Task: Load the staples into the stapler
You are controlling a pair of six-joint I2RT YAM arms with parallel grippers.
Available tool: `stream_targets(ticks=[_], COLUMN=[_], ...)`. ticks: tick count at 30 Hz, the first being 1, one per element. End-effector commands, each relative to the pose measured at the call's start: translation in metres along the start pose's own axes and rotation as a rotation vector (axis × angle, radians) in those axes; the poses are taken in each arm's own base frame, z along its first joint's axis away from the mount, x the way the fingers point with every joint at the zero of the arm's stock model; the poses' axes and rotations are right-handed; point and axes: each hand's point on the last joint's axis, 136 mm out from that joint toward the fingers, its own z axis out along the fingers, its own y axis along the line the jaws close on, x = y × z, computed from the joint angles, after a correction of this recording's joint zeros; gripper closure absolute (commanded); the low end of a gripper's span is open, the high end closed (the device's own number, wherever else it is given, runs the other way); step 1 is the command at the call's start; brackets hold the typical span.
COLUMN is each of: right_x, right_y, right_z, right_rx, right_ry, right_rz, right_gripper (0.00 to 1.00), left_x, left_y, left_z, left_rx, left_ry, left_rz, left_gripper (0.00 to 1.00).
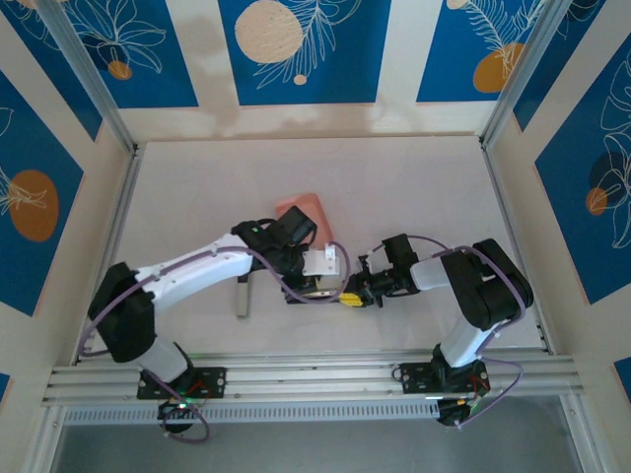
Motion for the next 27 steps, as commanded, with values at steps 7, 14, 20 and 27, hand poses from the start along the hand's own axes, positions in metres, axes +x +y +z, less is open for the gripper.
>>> stream_targets(ticks=[7, 14, 20, 27], right_x=[-0.001, -0.001, 0.006, 0.008], right_y=[-0.019, -0.017, -0.015, -0.013], right_z=[0.003, -0.002, -0.028, -0.063], right_rx=[0.030, -0.003, 0.035, 0.108], right_ry=[-0.022, -0.039, -0.097, -0.192], right_rz=[0.039, 0.027, 0.031, 0.061], right_gripper=[0.79, 0.78, 0.62, 0.57], left_x=[-0.056, -0.044, -0.030, -0.026], left_y=[0.005, 0.006, 0.003, 0.002], left_z=[0.053, 0.076, 0.084, 0.094], left_rx=[0.024, 0.035, 0.049, 0.075], left_ry=[-0.112, -0.056, -0.001, 0.047], left_rz=[-0.039, -0.075, -0.097, -0.111], left_gripper=[0.96, 0.96, 0.97, 0.97])
